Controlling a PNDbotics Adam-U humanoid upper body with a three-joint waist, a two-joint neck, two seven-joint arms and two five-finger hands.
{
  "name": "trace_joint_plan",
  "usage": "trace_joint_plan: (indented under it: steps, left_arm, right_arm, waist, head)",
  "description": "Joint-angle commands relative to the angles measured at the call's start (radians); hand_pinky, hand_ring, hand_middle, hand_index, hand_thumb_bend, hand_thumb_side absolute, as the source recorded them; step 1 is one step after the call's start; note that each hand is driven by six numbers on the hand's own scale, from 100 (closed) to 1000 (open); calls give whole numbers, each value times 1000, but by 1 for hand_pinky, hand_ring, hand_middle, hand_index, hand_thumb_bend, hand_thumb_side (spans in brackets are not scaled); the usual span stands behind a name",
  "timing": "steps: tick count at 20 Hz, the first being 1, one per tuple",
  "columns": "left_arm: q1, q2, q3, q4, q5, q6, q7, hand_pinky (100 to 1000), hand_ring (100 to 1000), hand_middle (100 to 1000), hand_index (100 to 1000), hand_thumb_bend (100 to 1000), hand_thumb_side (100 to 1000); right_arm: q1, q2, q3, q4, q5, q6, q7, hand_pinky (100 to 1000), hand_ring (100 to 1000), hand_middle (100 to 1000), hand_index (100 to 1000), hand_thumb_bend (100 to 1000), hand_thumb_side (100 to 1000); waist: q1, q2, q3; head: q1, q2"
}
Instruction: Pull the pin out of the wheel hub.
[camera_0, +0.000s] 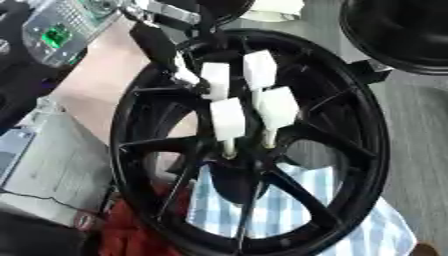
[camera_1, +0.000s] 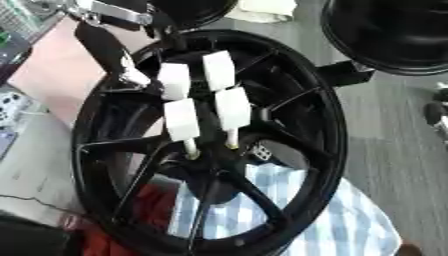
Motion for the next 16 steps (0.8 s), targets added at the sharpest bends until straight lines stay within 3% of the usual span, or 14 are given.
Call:
trace_joint_plan:
  steps: [1,9,16]
  left_arm:
    - [-11,17,8,2,-19,-13,1,860,908,847,936,508,593]
    - [-12,9,-6,7,-45,-31,1,824,854,779,892,490,587]
    - [-26,-16,-14,30,-59,-23,1,817,851,773,899,460,597]
  right_arm:
    - [-11,-15,-6,-13,-4,0,1,895,779,755,765,361,299]
    - [-12,-14,-7,-14,-5,4,-1,896,780,753,765,359,302]
    - [-11,-12,-6,-18,-7,8,0,897,780,753,764,358,303]
  waist:
    - [1,-13,-2]
    - [4,-6,-6]
    - [8,-3,-8]
  head:
    - [4,-14]
    - [9,-20]
    - [18,-25]
